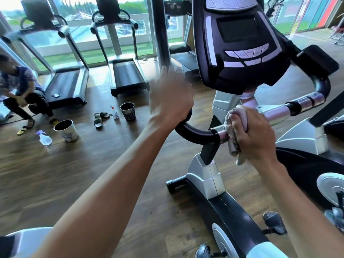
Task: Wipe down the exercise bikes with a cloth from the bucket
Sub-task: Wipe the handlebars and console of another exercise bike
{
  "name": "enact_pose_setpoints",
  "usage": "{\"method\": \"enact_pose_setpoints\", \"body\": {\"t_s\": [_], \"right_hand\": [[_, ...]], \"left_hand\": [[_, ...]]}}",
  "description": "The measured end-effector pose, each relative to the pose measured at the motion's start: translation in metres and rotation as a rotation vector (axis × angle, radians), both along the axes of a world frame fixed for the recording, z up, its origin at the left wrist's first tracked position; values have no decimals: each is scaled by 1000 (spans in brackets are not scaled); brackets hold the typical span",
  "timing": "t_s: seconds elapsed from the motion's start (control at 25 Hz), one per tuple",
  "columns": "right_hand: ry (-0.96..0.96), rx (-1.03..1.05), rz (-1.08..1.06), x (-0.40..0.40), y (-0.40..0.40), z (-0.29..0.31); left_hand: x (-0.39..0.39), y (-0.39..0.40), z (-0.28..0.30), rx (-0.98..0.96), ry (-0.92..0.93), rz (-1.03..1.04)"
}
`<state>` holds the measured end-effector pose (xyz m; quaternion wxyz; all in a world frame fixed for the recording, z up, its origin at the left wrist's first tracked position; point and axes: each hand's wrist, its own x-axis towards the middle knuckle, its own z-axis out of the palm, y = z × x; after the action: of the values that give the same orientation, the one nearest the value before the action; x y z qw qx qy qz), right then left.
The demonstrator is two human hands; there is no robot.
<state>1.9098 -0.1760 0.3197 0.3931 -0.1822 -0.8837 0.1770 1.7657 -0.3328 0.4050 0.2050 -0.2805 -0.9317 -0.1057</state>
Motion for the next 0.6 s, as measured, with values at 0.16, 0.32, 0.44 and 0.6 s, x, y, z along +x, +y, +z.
{"method": "enact_pose_setpoints", "body": {"t_s": [0.16, 0.32, 0.44, 0.6], "right_hand": [[-103, 165, -36, -19, -57, 0], [-161, 119, 46, -6, -15, 13], [-198, 8, -105, -15, -6, 20], [-228, 190, 58, -12, -52, 10]], "left_hand": [[5, 6, -1, 21, -12, 43], [7, 1, -4, 11, 3, 19], [10, 4, -6, 2, 22, 36], [11, 0, -8, 1, 38, 18]]}}
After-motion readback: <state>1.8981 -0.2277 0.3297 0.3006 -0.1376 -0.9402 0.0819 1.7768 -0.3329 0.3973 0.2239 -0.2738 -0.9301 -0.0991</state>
